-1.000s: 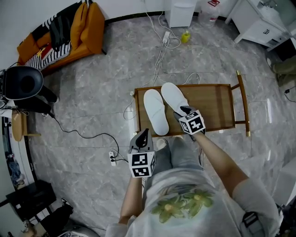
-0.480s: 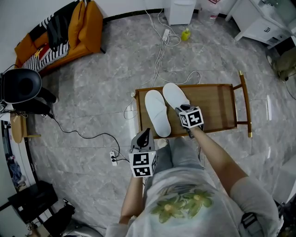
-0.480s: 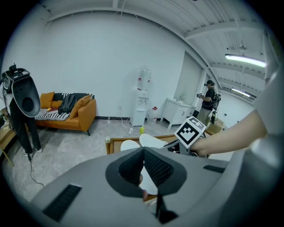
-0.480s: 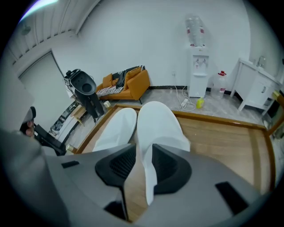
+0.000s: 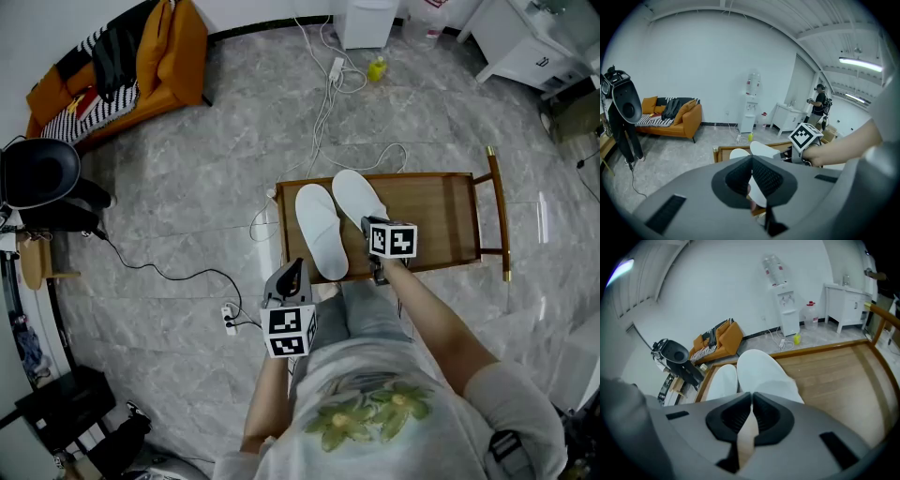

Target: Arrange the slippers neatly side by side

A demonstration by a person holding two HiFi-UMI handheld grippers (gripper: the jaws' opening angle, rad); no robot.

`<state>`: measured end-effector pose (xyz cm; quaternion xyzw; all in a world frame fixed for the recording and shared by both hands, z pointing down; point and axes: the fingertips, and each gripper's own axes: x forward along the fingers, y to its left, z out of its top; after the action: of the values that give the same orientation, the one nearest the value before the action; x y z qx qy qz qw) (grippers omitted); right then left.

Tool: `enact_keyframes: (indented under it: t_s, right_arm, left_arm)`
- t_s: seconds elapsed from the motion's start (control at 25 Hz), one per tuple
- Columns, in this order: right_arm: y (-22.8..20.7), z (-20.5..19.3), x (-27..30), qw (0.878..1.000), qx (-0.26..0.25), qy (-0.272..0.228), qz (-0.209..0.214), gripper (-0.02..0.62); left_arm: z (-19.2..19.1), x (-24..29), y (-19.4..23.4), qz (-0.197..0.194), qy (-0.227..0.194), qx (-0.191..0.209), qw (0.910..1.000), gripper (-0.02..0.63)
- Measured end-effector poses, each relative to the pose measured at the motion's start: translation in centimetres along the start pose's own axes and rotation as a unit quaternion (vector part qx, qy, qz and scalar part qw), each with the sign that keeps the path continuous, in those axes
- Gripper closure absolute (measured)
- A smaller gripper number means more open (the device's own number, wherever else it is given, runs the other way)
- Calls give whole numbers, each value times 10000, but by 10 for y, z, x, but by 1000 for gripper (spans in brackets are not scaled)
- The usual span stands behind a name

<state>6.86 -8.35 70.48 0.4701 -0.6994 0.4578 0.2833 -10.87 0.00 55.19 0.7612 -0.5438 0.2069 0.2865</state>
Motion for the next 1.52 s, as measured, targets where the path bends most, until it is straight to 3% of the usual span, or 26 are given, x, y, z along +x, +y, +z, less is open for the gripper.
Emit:
enact_keyframes:
  t_s: [0.36,0.68,0.96,1.16,1.32,1.52]
  right_arm:
    - [6,5,-8,9932,1109,-317,-165,575]
    - [18,-2,-12,9678,2457,-541,-88,577]
    - [18,-13,-1,9812,1877,-316,-323,577]
    - [21,-12,0,9855,1661,-306,-154,569]
    - [29,-12,0,9911,1313,-204,48,497]
    - [34,-18,-8,9917,1264,-109,204,457]
  left_arm:
    - [7,2,7,0,-20,-39,10000,591]
    - [6,1,11,1,10,-42,10000,591]
    - [2,-2,7,14,2,-22,10000,591]
    - [-1,-4,5,53,32,-24,10000,591]
    - [-1,-3,5,83,34,-19,10000,591]
    - [4,-2,-1,99,-7,9,10000,591]
